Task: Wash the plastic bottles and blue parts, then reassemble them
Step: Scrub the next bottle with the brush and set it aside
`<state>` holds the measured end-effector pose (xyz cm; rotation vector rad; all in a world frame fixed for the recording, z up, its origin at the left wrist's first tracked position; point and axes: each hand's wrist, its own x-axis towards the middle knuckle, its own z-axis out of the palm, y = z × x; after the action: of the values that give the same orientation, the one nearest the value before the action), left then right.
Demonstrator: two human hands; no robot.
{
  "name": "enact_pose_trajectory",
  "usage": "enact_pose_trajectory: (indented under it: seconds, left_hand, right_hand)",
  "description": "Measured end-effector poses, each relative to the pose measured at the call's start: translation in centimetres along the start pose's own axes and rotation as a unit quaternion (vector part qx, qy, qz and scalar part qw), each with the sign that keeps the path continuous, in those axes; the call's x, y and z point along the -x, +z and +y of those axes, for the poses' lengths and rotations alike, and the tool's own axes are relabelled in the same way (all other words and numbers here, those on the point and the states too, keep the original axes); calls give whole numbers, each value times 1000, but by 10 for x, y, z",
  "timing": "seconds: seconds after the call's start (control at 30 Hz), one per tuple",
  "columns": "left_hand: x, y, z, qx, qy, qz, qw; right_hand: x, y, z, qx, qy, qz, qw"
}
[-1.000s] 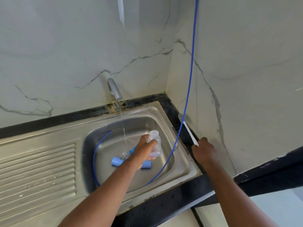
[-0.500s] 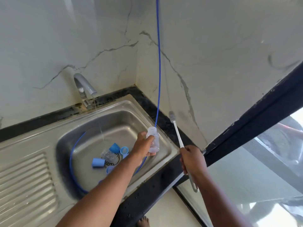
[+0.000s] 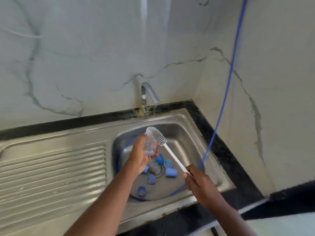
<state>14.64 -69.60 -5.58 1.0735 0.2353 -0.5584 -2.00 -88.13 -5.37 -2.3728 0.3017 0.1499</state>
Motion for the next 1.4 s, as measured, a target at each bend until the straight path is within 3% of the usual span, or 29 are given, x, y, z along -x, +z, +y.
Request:
enact_pose_trajectory:
  seconds: [0.1, 0.4, 1.03, 1.4]
  left_hand:
    - [2, -21, 17, 29, 13, 50, 998]
    - [24, -54, 34, -32, 93, 137, 986]
    - [33, -40, 35, -35, 80, 137, 987]
    - [28, -41, 37, 10, 52, 117, 992]
  right_hand:
    - [-21, 3, -12, 39, -56, -48, 997]
    - [-63, 5, -38, 157, -164, -115, 967]
    - [-69, -12, -29, 194, -211, -103, 952]
    - [-76, -14, -26, 161, -177, -59, 969]
